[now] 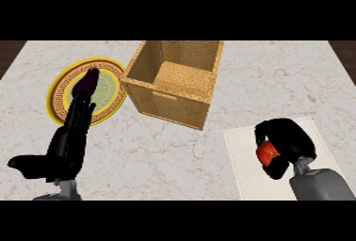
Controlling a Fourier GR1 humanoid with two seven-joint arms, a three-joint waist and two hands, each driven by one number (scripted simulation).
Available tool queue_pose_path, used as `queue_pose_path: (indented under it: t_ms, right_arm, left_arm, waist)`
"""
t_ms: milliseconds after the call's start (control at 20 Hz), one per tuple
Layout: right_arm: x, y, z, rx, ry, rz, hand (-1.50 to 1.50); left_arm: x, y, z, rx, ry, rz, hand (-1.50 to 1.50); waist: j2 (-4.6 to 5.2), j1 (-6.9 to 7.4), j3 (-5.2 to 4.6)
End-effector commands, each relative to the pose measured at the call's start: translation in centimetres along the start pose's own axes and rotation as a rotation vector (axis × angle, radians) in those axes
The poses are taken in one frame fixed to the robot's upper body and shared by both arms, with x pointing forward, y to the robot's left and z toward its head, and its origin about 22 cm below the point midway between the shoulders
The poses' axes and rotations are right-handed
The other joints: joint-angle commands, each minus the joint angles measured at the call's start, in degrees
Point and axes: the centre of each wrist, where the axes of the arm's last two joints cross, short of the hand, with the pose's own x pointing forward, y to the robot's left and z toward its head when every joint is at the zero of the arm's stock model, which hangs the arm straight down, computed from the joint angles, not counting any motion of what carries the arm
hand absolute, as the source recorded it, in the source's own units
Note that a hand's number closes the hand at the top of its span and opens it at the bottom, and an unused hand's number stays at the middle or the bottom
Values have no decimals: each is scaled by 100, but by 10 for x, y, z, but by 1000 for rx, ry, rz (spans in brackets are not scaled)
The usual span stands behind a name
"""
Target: Pick the tomato from the placemat and place it in the basket
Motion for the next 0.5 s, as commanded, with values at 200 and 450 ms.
queue_pose_path:
  t_ms: [200, 450]
  right_arm:
    - [133, 19, -22, -53, 113, -50, 150]
    - [157, 5, -25, -171, 205, -42, 150]
  left_arm:
    - [8, -13, -10, -94, -32, 13, 0]
    - [6, -28, -10, -150, -31, 23, 0]
  waist:
    - [144, 620, 18]
    - [185, 902, 22]
